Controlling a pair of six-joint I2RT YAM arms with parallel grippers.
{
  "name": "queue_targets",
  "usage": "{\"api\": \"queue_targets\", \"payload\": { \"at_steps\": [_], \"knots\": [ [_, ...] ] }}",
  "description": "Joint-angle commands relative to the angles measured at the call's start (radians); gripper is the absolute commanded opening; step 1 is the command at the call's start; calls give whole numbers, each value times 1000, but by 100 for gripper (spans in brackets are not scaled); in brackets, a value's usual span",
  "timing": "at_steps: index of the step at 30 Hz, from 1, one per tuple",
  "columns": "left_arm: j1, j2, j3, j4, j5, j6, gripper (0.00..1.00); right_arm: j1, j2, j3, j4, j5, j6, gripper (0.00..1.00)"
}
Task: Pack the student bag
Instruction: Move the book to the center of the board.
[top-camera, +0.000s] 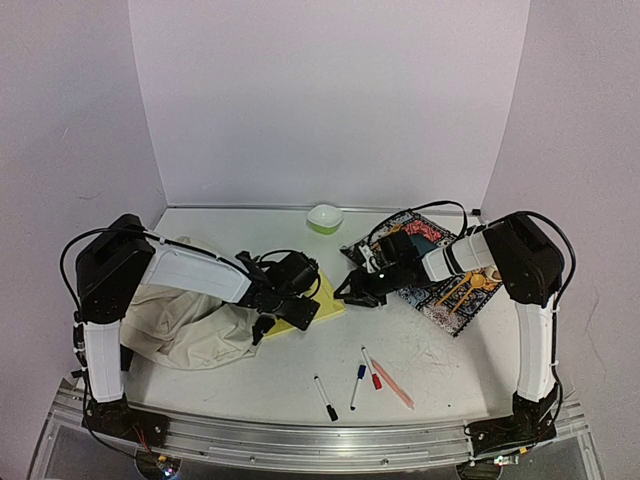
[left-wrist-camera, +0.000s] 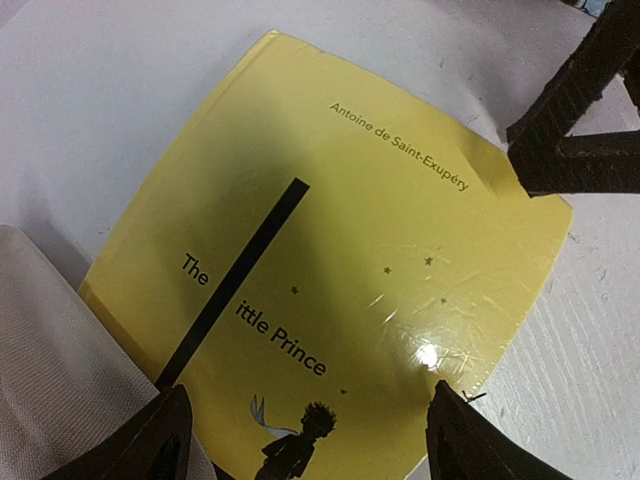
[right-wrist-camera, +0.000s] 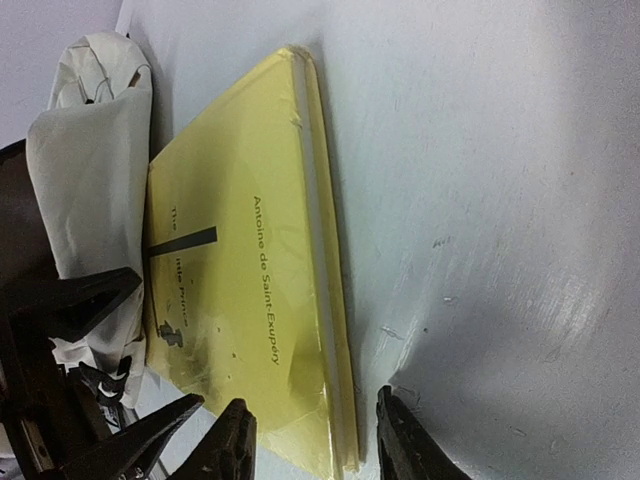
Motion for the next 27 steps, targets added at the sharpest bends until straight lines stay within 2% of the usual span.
{"api": "queue_targets", "payload": {
  "at_steps": [1, 9, 23, 27],
  "knots": [
    [11, 20, -13, 17, 87, -58, 82, -6, 16, 38, -28, -65, -11, 42],
    [22, 42, -35, 67, 170, -102, 81, -5, 27, 52, 33, -190, 19, 41],
    [48, -43, -78, 108, 219, -154, 82, -6, 3, 54, 94, -260, 58, 35],
    [48, -72, -87, 120, 220, -124, 83, -6, -6, 59, 126, -278, 88, 32]
  ]
}}
